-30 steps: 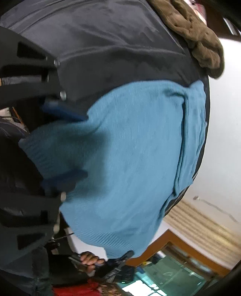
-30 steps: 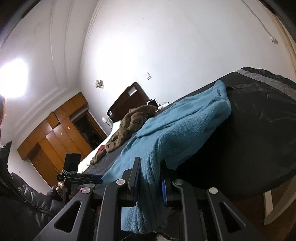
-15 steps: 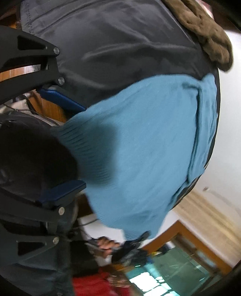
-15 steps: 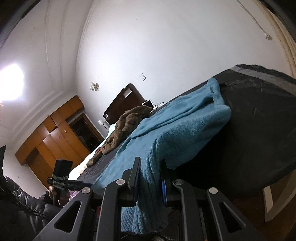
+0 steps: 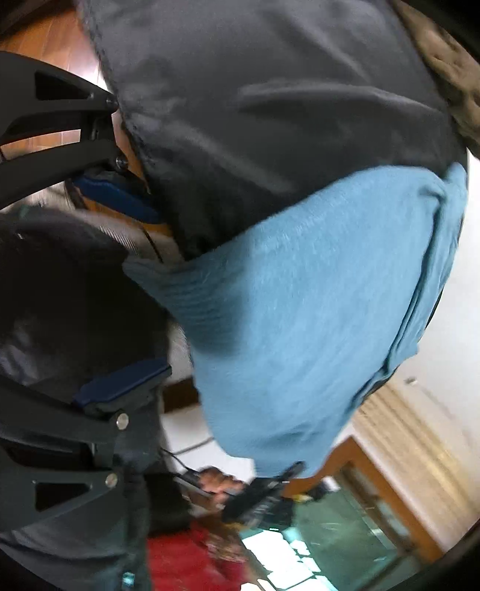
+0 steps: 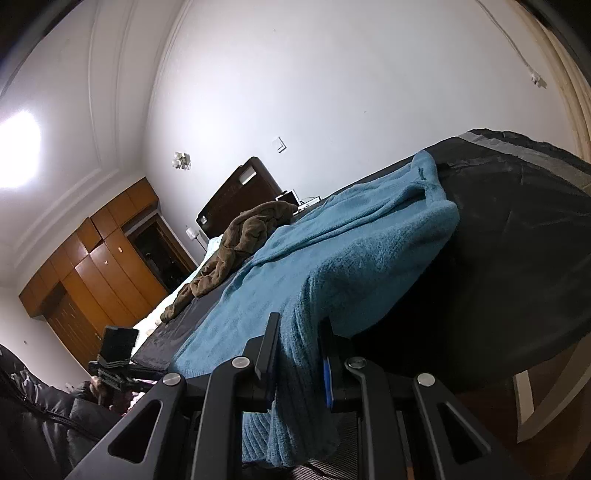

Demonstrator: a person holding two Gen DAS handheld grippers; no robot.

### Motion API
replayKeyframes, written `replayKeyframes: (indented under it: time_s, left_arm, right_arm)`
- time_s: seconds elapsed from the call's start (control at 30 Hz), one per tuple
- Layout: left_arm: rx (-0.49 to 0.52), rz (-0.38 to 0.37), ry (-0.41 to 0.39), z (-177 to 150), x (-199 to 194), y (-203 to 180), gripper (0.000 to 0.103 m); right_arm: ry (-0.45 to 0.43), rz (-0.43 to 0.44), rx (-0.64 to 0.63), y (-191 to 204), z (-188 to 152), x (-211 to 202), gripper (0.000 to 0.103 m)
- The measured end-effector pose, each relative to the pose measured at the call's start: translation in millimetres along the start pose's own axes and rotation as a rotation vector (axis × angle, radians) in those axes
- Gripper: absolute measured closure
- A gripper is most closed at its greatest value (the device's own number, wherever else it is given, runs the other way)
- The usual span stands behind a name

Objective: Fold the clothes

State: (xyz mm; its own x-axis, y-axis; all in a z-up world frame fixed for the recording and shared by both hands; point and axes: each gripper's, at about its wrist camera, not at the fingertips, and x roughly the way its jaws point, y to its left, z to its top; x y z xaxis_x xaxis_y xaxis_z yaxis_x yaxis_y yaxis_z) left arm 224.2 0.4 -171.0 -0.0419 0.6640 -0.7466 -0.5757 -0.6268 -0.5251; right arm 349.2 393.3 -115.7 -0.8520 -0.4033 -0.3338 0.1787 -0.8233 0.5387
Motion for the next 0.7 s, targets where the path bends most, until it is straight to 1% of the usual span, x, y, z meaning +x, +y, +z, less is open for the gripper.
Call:
replayKeyframes:
  time_s: [0.07,0.1,0.17,0.2,0.23,0.27,0.3,0.33,0.47,0.6,0.7]
  left_arm:
    - [-0.009,0.013,-0.036,1,8,1,0.023]
    - [-0.024,0.004,-0.051,2,12,1,0.023]
    - [-0.057,-0.073,-0.060,5,18,2,0.024]
    - [-0.070,-0.111,-0.055,6,21,3,0.031]
    - [-0.074,-0.147,-0.029,6,24,2,0.051]
    - [-0.069,-0.165,0.000,6,27,0,0.060]
    - [-0.054,-0.161,0.020,5,29,-2,0.082]
    - [-0.039,-0.161,0.031,5,29,-4,0.088]
    - [0.024,-0.192,0.013,6,11,-20,0.089]
    - [0.108,-0.197,-0.071,22,-16,-44,0.089]
    - [0.151,-0.197,-0.137,36,-36,-50,0.089]
  right_arm:
    - [-0.001,-0.004,0.001,-1,0,0,0.083]
    - [-0.001,-0.005,0.003,-1,0,0,0.083]
    - [0.000,-0.010,0.003,-2,-1,0,0.083]
    - [0.000,-0.012,0.003,-2,-2,0,0.083]
    - [0.000,-0.014,0.003,-2,-2,-1,0.083]
    - [-0.001,-0.016,0.002,-2,-3,-1,0.083]
    - [-0.001,-0.018,0.002,-2,-3,-2,0.083]
    - [-0.001,-0.020,0.002,-2,-4,-2,0.083]
    - [0.000,-0.023,0.000,-2,-4,-2,0.083]
    - [-0.011,-0.029,-0.024,3,0,-6,0.083]
    - [-0.033,-0.027,-0.027,6,5,-10,0.083]
